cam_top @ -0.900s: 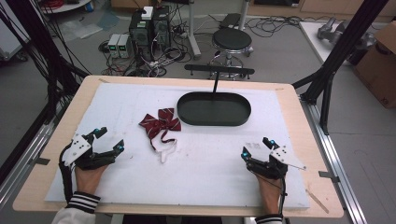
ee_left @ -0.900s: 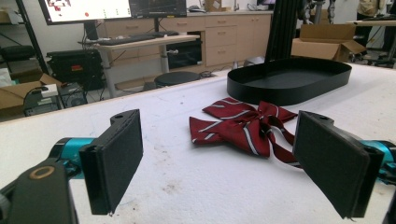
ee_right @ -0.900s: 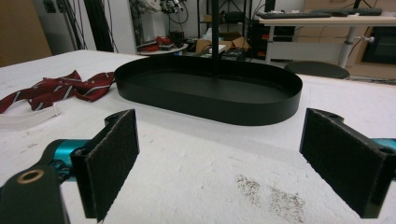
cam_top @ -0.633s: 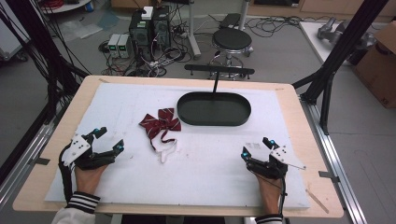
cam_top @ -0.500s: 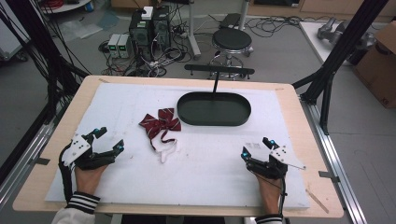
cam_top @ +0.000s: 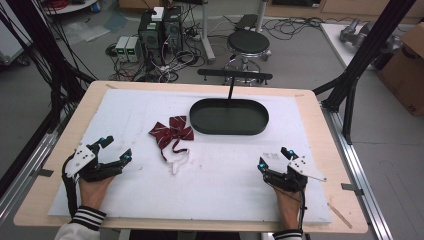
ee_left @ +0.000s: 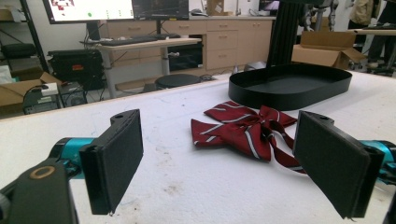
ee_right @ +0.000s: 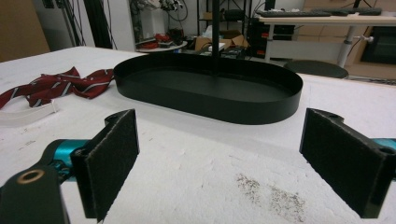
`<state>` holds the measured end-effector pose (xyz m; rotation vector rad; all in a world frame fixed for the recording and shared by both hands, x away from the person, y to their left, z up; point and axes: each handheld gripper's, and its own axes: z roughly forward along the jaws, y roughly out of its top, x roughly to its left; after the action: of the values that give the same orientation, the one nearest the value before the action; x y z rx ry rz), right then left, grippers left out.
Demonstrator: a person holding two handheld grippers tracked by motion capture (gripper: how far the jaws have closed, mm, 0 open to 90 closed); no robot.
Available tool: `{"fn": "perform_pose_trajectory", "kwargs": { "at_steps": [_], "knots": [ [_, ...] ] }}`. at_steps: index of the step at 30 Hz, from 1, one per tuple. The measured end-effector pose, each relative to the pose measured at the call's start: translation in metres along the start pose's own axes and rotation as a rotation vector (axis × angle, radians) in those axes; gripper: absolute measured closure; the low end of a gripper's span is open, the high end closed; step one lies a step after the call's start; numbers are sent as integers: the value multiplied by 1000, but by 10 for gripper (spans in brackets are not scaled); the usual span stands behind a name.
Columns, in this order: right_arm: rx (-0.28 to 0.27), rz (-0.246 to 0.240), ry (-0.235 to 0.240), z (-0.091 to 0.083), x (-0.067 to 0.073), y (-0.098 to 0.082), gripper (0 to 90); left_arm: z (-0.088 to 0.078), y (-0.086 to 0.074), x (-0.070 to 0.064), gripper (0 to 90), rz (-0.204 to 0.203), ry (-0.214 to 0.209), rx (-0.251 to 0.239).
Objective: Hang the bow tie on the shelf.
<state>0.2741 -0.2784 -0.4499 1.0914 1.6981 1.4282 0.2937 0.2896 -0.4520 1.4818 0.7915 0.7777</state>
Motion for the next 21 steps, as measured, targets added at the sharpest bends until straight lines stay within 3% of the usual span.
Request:
{"fn": "perform_pose_trajectory", "kwargs": {
  "at_steps": [8, 13, 14, 21],
  "knots": [
    [4, 9, 2, 0, -1, 0, 108, 3, 7, -5, 169, 7, -19, 45],
    [6, 5, 2, 0, 0, 0, 108, 4, 19, -10, 169, 58, -46, 80],
    [6, 4, 0, 1, 0, 0, 108, 4, 23, -13, 169, 90, -50, 102],
    [6, -3, 0, 1, 0, 0, 108, 8, 35, -21, 169, 129, -77, 154]
  ]
}}
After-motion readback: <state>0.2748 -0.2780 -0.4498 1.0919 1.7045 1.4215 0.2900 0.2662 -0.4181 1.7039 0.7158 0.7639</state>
